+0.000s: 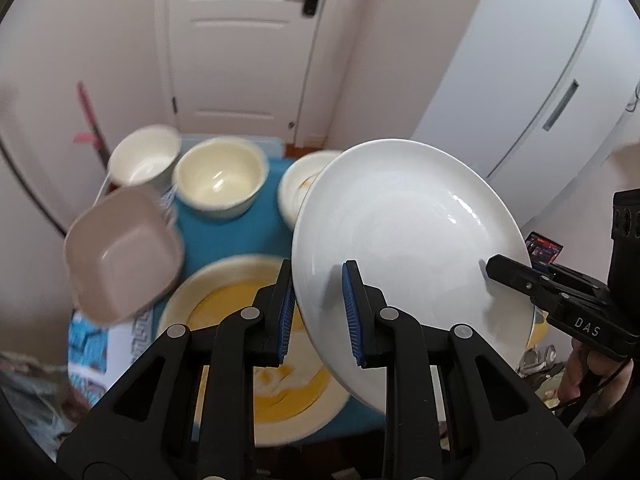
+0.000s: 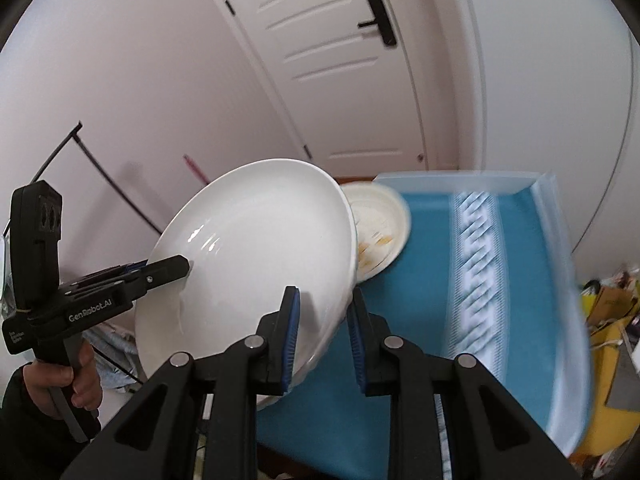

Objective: Organize plates and bowls
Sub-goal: 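Lift the white plate and carry it over the yellow plate with both tools, then lower the white plate onto the yellow plate and open both tools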

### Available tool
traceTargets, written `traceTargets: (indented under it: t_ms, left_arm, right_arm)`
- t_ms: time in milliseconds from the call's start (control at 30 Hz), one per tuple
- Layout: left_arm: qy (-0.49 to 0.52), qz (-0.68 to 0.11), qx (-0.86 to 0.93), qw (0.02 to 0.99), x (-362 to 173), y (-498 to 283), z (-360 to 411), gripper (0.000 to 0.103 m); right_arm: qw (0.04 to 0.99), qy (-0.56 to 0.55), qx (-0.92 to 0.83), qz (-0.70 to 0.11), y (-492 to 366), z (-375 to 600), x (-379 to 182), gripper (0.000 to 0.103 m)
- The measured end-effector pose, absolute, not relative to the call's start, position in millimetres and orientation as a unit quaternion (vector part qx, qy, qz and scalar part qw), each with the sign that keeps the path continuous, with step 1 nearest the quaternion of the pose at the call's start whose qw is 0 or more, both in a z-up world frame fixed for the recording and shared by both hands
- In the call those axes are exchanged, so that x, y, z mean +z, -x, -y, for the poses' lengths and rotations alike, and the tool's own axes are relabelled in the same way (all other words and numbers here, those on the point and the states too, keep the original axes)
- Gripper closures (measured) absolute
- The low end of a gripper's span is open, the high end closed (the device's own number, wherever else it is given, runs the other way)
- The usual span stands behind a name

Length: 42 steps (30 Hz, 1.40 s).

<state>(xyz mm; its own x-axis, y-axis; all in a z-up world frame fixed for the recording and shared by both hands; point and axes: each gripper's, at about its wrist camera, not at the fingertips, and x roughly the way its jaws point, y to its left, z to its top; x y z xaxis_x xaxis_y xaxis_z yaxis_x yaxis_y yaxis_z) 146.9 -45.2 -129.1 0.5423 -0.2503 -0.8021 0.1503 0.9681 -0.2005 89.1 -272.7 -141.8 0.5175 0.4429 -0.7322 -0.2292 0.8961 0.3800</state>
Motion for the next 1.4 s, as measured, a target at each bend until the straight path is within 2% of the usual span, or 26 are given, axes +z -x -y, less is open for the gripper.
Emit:
traceTargets:
  t_ms: [200,500,800,1400]
  left_arm:
    - [0.054,-0.486,-0.099,0.866,-166,-127,-5,0.082]
    - [0.056,-0.508,-0.099,0.854,-214,-120,-39,0.082]
    - [0.059,-0.521,-0.104,0.845,-246,-131,-47,0.082]
    - [-0.002,-0.532,-0.084,0.843,-259,-141,-19,0.082]
  right_arm:
    - [0.844,-0.131,0.203,-0.478,-79,221,-184,0.081]
    - [0.835,-0.111,0.195,-0.502,-73,177,-226,0.081]
    - [0.842,-0.072,0.181,-0.503,-88,163,-232,0.081]
    - [0.84,-0.044,0.167,-0.515,-93,161,-242,0.081]
